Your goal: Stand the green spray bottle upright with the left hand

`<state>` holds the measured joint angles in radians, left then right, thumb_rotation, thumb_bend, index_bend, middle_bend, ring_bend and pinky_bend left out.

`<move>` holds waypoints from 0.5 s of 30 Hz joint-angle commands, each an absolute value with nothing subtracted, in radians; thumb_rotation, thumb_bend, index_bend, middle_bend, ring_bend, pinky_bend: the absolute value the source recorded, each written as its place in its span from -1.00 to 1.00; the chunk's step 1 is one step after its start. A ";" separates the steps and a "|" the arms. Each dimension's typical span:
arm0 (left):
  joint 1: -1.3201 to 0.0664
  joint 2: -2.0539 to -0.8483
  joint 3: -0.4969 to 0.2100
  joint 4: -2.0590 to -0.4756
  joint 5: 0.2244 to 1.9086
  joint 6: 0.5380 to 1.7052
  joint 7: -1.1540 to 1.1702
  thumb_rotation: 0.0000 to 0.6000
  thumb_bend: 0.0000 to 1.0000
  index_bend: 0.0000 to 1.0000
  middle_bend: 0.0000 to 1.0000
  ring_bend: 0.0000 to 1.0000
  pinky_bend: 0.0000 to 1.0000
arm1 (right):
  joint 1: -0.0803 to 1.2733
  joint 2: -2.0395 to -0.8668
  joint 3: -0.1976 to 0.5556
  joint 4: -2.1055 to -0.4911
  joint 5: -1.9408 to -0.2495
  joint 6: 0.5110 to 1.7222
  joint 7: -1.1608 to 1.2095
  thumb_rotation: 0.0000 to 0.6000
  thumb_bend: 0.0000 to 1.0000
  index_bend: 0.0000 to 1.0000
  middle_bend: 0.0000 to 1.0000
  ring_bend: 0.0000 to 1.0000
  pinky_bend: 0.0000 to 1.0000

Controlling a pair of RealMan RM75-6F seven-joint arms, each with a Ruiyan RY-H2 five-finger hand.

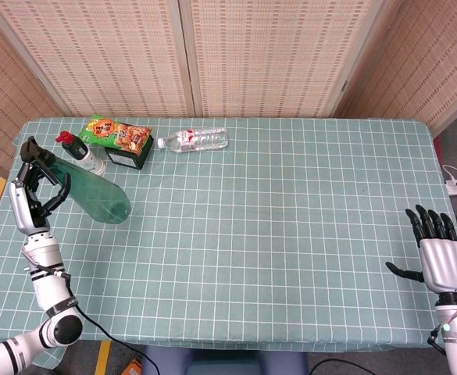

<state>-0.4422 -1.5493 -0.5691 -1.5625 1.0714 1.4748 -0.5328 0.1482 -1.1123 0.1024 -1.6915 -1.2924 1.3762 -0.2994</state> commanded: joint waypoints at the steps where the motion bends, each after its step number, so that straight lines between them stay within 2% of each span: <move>1: -0.423 -1.578 -0.547 -1.499 1.094 1.439 -0.619 1.00 -0.45 -0.13 0.11 -0.10 -0.27 | 0.149 -1.112 0.103 -1.693 -1.289 1.374 -0.302 1.00 -1.00 -1.00 -1.00 -1.00 -1.00; 8: -0.421 -1.595 -0.528 -1.440 1.115 1.419 -0.662 1.00 -0.45 -0.14 0.10 -0.11 -0.27 | 0.152 -1.111 0.103 -1.697 -1.281 1.367 -0.309 1.00 -1.00 -1.00 -1.00 -1.00 -1.00; 15: -0.457 -1.721 -0.433 -1.129 1.282 1.541 -0.619 1.00 -0.46 -0.25 -0.01 -0.24 -0.40 | 0.157 -1.103 0.103 -1.711 -1.265 1.349 -0.309 1.00 -1.00 -1.00 -1.00 -1.00 -1.00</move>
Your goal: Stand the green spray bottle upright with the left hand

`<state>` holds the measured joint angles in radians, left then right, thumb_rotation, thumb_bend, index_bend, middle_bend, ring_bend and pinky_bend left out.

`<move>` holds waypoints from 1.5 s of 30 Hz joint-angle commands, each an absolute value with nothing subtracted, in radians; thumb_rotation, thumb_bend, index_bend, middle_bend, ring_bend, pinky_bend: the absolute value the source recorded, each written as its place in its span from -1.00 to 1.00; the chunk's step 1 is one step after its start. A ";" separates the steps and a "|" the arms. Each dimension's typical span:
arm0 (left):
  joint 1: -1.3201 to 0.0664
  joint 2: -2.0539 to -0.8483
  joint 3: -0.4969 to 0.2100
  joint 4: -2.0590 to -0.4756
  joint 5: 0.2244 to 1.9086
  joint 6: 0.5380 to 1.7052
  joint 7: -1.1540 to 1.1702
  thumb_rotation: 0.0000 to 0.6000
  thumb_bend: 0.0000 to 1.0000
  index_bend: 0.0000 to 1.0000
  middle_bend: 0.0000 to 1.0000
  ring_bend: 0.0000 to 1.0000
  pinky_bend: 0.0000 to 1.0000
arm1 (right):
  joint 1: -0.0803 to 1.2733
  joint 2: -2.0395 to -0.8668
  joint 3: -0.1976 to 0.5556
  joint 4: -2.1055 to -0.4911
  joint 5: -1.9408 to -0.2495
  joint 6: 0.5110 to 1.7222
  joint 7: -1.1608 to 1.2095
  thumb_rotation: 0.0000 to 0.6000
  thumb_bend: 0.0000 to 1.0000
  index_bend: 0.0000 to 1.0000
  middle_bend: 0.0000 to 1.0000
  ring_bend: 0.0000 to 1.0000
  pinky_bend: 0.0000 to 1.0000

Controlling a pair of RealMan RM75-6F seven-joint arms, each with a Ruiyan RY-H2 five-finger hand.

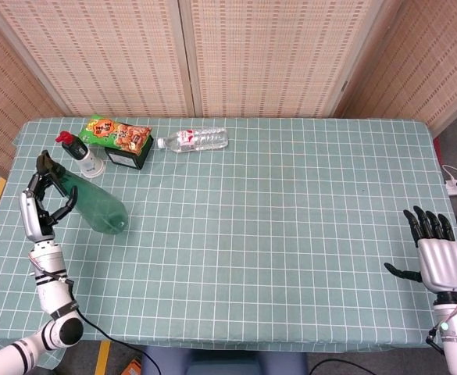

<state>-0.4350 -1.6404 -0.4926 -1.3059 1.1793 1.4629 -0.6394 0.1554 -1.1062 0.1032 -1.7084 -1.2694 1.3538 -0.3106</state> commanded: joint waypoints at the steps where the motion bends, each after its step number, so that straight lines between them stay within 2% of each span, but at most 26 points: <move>1: -0.458 -1.735 -0.423 -1.096 1.297 1.556 -0.618 1.00 -0.46 -0.25 -0.02 -0.26 -0.42 | 0.157 -1.101 0.103 -1.713 -1.263 1.346 -0.306 1.00 -1.00 -1.00 -1.00 -1.00 -1.00; 5: -0.462 -1.784 -0.405 -1.001 1.320 1.582 -0.647 1.00 -0.46 -0.28 -0.06 -0.30 -0.49 | 0.158 -1.095 0.104 -1.717 -1.255 1.338 -0.295 1.00 -1.00 -1.00 -1.00 -1.00 -1.00; 10: -0.461 -1.809 -0.411 -0.970 1.316 1.591 -0.677 1.00 -0.46 -0.31 -0.08 -0.33 -0.52 | 0.159 -1.092 0.103 -1.719 -1.249 1.334 -0.297 1.00 -1.00 -1.00 -1.00 -1.00 -1.00; 22: -0.447 -1.825 -0.430 -0.935 1.284 1.570 -0.734 1.00 -0.51 -0.35 -0.12 -0.38 -0.55 | 0.162 -1.096 0.102 -1.724 -1.239 1.338 -0.319 1.00 -1.00 -1.00 -1.00 -1.00 -1.00; 45: -0.425 -1.841 -0.424 -0.891 1.260 1.514 -0.784 1.00 -0.52 -0.47 -0.24 -0.50 -0.61 | 0.165 -1.097 0.099 -1.728 -1.234 1.339 -0.331 1.00 -1.00 -1.00 -1.00 -1.00 -1.00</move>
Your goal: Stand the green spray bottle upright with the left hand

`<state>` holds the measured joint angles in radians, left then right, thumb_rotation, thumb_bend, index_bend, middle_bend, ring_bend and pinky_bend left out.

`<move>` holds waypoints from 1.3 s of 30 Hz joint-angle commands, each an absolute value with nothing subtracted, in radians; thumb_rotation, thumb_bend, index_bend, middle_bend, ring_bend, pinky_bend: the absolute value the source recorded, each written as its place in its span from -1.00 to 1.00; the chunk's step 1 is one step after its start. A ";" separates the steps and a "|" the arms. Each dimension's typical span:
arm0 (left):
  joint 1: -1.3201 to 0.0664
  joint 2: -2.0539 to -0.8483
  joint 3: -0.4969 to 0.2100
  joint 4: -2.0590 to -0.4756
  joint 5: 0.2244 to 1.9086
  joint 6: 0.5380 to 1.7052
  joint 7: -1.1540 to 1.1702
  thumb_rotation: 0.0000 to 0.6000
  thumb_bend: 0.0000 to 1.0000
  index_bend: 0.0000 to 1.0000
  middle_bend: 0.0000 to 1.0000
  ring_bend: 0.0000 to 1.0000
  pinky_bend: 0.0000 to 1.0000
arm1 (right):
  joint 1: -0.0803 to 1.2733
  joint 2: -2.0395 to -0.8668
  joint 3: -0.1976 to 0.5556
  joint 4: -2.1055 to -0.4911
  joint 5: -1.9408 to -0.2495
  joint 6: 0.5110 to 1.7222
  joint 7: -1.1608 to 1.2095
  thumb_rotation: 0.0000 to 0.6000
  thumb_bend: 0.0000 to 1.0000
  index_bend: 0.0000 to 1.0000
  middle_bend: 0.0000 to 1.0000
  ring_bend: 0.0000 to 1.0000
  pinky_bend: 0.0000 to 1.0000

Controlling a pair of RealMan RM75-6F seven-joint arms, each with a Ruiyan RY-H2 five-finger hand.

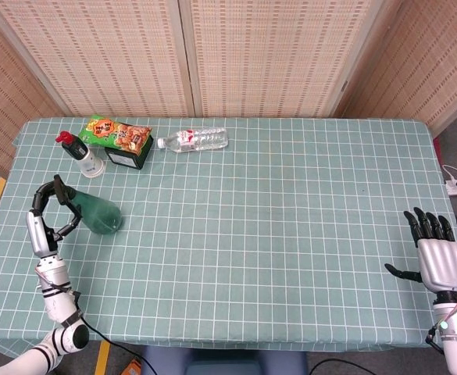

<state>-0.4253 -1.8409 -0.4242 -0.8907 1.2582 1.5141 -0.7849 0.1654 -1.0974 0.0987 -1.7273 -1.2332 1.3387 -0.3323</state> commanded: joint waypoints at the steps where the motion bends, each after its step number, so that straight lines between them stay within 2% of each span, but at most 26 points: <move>1: -0.425 -1.840 -0.424 -0.893 1.261 1.515 -0.783 1.00 -0.52 -0.50 -0.27 -0.51 -0.62 | 0.165 -1.097 0.098 -1.727 -1.234 1.338 -0.330 1.00 -1.00 -1.00 -1.00 -1.00 -1.00; 8: -0.417 -1.833 -0.416 -0.916 1.264 1.508 -0.773 1.00 -0.56 -0.82 -0.53 -0.70 -0.69 | 0.167 -1.094 0.096 -1.727 -1.235 1.333 -0.323 1.00 -1.00 -1.00 -1.00 -1.00 -1.00; 14: -0.408 -1.824 -0.419 -0.939 1.264 1.519 -0.758 1.00 -0.56 -0.99 -0.68 -0.83 -0.74 | 0.167 -1.090 0.095 -1.727 -1.240 1.329 -0.309 1.00 -1.00 -1.00 -1.00 -1.00 -1.00; 20: -0.367 -1.794 -0.415 -0.993 1.270 1.579 -0.704 1.00 -0.48 -1.00 -0.72 -0.88 -0.76 | 0.164 -1.087 0.092 -1.726 -1.255 1.332 -0.287 1.00 -1.00 -1.00 -1.00 -1.00 -1.00; 28: -0.299 -1.707 -0.396 -1.164 1.288 1.643 -0.581 1.00 -0.40 -1.00 -0.72 -0.88 -0.76 | 0.170 -1.076 0.082 -1.717 -1.308 1.322 -0.224 1.00 -1.00 -1.00 -1.00 -1.00 -1.00; 31: -0.286 -1.668 -0.403 -1.225 1.263 1.655 -0.416 1.00 -0.37 -0.98 -0.71 -0.87 -0.75 | 0.177 -1.067 0.078 -1.717 -1.322 1.305 -0.204 1.00 -1.00 -1.00 -1.00 -1.00 -1.00; 35: -0.277 -1.557 -0.394 -1.386 1.193 1.597 -0.092 1.00 -0.34 -0.68 -0.63 -0.79 -0.75 | 0.185 -1.057 0.074 -1.720 -1.331 1.288 -0.198 1.00 -1.00 -1.00 -1.00 -1.00 -1.00; 38: -0.273 -1.401 -0.328 -1.543 1.175 1.536 0.256 1.00 -0.34 -0.50 -0.53 -0.70 -0.78 | 0.186 -1.051 0.070 -1.723 -1.336 1.284 -0.195 1.00 -1.00 -1.00 -1.00 -1.00 -1.00; 39: -0.268 -1.330 -0.287 -1.599 1.203 1.520 0.365 1.00 -0.35 -0.47 -0.52 -0.70 -0.80 | 0.185 -1.049 0.069 -1.725 -1.340 1.285 -0.191 1.00 -1.00 -1.00 -1.00 -1.00 -1.00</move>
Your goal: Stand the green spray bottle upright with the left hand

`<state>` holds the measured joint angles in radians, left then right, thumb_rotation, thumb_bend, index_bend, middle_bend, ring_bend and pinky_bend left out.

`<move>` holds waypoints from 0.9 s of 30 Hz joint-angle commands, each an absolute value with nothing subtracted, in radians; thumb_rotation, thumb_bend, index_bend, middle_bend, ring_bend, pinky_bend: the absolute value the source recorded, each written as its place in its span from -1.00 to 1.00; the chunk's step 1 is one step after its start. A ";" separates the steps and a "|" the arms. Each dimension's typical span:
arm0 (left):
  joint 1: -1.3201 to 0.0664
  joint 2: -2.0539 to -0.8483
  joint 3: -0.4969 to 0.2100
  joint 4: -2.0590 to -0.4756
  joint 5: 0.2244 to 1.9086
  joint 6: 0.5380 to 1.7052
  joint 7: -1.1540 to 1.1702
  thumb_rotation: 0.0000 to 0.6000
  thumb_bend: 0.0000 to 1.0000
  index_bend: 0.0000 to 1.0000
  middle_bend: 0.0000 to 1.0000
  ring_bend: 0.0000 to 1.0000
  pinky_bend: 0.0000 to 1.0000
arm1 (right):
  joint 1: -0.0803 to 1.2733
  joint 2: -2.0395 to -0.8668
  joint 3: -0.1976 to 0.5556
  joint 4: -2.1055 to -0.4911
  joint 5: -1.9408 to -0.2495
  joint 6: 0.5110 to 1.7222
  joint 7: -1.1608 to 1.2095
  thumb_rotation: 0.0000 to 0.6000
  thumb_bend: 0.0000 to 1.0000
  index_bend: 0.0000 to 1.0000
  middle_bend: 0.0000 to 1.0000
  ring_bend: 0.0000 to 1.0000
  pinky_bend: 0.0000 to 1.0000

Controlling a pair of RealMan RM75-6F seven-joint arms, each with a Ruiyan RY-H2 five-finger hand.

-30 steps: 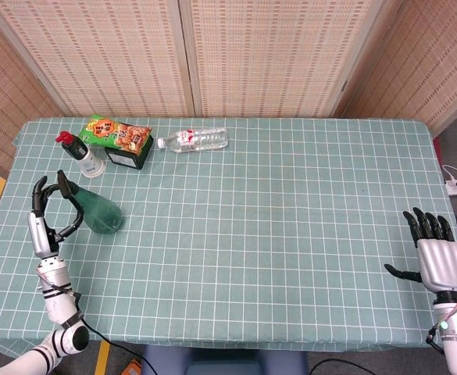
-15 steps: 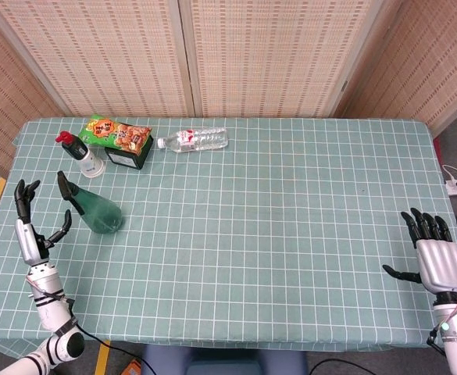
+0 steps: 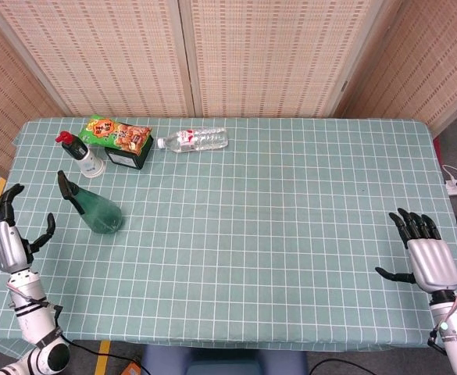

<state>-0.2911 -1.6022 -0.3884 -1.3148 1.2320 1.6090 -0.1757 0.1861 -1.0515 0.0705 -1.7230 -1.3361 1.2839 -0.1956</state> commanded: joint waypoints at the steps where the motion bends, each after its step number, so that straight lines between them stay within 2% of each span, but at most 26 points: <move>1: -0.259 -1.278 -0.251 -1.630 1.231 1.513 0.434 1.00 -0.35 -0.43 -0.49 -0.68 -0.83 | 0.184 -1.048 0.068 -1.727 -1.343 1.287 -0.187 1.00 -1.00 -1.00 -1.00 -1.00 -1.00; 3: -0.229 -1.183 -0.179 -1.669 1.277 1.505 0.535 1.00 -0.35 -0.38 -0.49 -0.65 -0.86 | 0.180 -1.048 0.066 -1.727 -1.350 1.295 -0.182 1.00 -1.00 -1.00 -1.00 -1.00 -1.00; 5: -0.205 -1.139 -0.147 -1.676 1.282 1.494 0.528 1.00 -0.35 -0.35 -0.53 -0.67 -0.86 | 0.178 -1.049 0.064 -1.724 -1.353 1.297 -0.181 1.00 -1.00 -1.00 -1.00 -1.00 -1.00; 9: -0.184 -1.148 -0.110 -1.589 1.334 1.457 0.294 1.00 -0.35 -0.33 -0.49 -0.66 -0.84 | 0.184 -1.053 0.066 -1.728 -1.348 1.293 -0.197 1.00 -1.00 -1.00 -1.00 -1.00 -1.00; 12: -0.189 -1.140 -0.074 -1.540 1.400 1.433 0.238 1.00 -0.38 -0.36 -0.43 -0.65 -0.86 | 0.184 -1.065 0.066 -1.725 -1.353 1.303 -0.222 1.00 -1.00 -1.00 -1.00 -1.00 -1.00; 14: -0.190 -1.141 -0.063 -1.521 1.420 1.432 0.246 1.00 -0.44 -0.39 -0.41 -0.65 -0.89 | 0.183 -1.070 0.065 -1.722 -1.352 1.306 -0.233 1.00 -1.00 -1.00 -1.00 -1.00 -1.00; 19: -0.207 -1.115 -0.050 -1.567 1.371 1.336 0.258 1.00 -0.54 -0.51 -0.46 -0.65 -0.91 | 0.179 -1.070 0.069 -1.724 -1.338 1.310 -0.228 1.00 -1.00 -1.00 -1.00 -1.00 -1.00; 27: -0.207 -1.121 -0.043 -1.565 1.452 1.365 0.131 1.00 -0.54 -0.51 -0.47 -0.65 -0.85 | 0.174 -1.069 0.069 -1.717 -1.338 1.316 -0.218 1.00 -1.00 -1.00 -1.00 -1.00 -1.00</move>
